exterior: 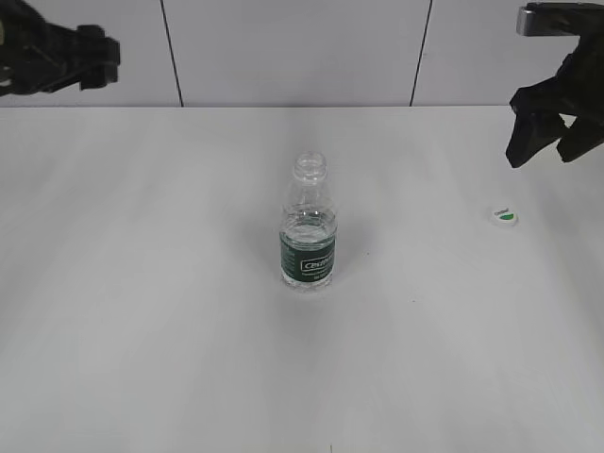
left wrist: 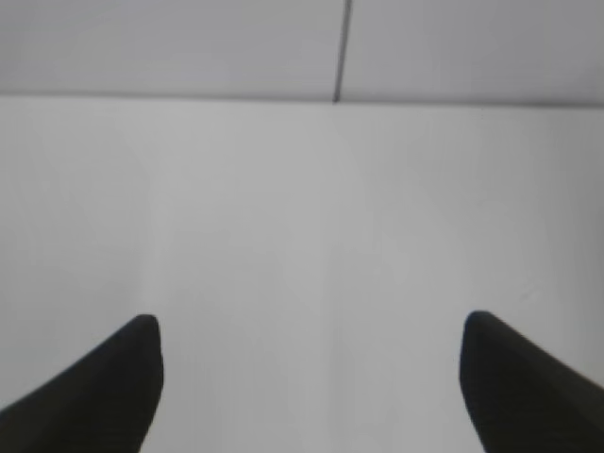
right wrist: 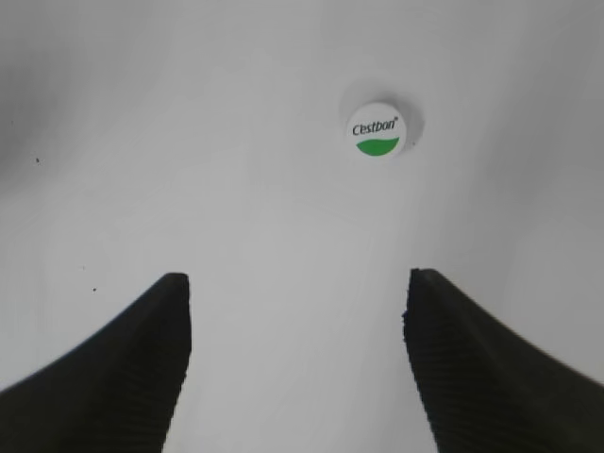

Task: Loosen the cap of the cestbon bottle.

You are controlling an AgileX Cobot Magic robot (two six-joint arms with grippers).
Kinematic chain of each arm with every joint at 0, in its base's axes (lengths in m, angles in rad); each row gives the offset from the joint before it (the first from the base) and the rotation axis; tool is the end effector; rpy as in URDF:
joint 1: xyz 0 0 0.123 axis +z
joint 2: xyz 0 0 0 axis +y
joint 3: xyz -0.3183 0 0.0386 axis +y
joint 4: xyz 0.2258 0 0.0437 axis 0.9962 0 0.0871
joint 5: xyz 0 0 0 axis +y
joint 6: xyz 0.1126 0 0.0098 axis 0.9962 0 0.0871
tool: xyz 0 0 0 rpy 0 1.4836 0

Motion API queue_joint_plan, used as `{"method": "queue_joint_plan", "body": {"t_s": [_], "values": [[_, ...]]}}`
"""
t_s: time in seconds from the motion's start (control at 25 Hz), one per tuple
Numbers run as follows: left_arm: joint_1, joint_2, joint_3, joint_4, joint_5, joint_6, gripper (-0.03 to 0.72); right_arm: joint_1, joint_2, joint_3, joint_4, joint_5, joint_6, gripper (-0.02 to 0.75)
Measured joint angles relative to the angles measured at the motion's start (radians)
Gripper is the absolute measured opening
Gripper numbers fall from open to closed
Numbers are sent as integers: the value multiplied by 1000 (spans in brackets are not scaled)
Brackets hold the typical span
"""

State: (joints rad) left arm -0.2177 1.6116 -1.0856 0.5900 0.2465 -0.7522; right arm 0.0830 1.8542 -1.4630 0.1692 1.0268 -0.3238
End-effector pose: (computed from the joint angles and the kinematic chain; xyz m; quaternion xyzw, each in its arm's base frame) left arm 0.3531 -0.0624 0.2965 -0.0119 0.8931 -0.0275 0.4488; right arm 0.3761 0.0476 0.2636 -0.1658 0.9759 0.0621 0.1277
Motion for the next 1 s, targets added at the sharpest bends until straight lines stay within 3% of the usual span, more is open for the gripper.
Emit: {"method": "queue_joint_plan", "body": {"t_s": [0.12,0.28,0.4,0.52,0.76,1.0], "values": [[43,-1,-1,-128,154,159,582,0,-1,0,0,27,0,535],[125,-1,-39,-468,285,492,582,0,-3,0,0,40,24,535],[194,-1,-68,-635,379,663,582,0,-3,0,3,41,38,535],[227,-1,-73,-650,426,720,582,0,-3,0,-11,40,55,535],[224,-2,-76,-652,456,752,582,-5,-3,0,-113,34,117,535],[157,-55,-76,-649,456,801,582,-14,-3,0,-129,34,126,535]]}}
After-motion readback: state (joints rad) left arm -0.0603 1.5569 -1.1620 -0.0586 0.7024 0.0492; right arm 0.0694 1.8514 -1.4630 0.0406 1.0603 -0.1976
